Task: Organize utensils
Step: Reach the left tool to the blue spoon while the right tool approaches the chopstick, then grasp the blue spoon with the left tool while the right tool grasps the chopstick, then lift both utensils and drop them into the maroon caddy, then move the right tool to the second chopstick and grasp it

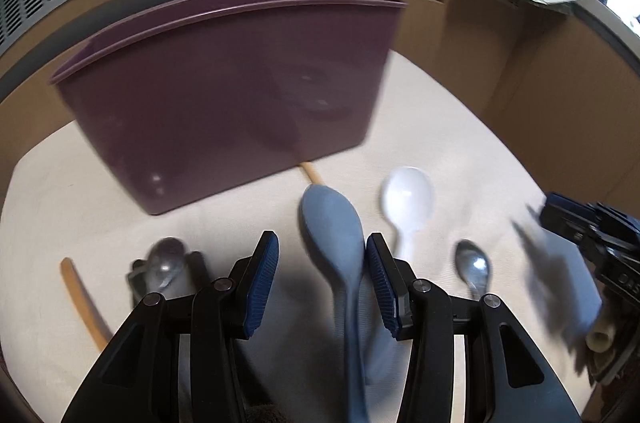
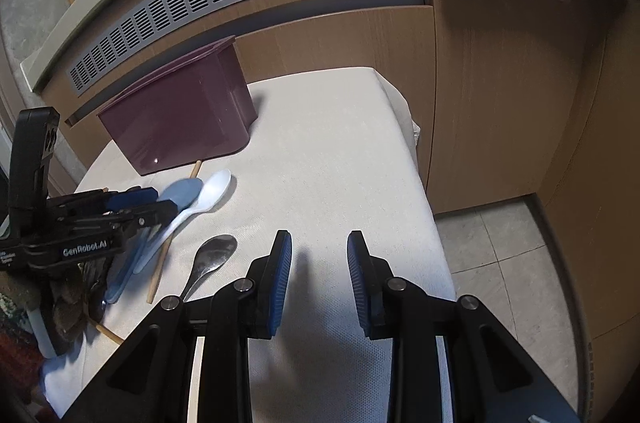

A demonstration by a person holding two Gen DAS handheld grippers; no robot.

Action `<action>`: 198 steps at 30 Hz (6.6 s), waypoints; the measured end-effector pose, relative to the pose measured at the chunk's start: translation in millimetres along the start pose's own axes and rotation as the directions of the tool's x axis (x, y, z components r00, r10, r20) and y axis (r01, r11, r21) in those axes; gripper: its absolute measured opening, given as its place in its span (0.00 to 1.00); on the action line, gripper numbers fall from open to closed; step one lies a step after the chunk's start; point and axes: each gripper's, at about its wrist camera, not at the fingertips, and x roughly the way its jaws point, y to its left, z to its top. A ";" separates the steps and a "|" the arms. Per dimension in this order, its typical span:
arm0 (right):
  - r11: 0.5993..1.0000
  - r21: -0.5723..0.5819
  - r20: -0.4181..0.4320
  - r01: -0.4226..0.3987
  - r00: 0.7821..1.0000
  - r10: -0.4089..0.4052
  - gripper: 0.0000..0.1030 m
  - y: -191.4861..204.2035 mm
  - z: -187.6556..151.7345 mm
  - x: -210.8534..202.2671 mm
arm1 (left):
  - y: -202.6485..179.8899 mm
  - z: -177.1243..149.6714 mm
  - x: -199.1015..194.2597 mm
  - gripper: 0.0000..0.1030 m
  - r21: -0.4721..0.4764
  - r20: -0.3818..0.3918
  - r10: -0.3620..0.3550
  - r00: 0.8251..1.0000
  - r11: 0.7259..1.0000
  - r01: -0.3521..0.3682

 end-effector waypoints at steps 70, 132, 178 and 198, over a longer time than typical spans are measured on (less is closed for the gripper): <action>0.948 -0.277 -0.196 -0.160 0.975 0.107 0.05 101.4 -5.1 31.9 | 79.7 -30.1 -30.6 0.33 -0.364 0.010 0.032 0.999 0.931 -0.026; 0.964 -0.184 0.399 -0.190 0.882 0.250 0.05 130.2 177.2 60.7 | 91.0 95.2 -56.0 0.07 -0.303 0.552 0.334 0.765 0.934 -0.189; 0.899 -0.312 -0.176 -0.308 0.948 0.264 0.24 103.4 -37.6 -16.4 | 97.5 -122.3 -142.7 0.28 -0.382 0.131 0.174 0.976 0.917 -0.112; 0.615 -0.656 -0.331 -0.437 0.899 0.285 0.05 221.7 -76.4 3.8 | 107.8 -125.2 -133.5 0.28 -0.421 0.106 0.152 0.983 0.902 -0.094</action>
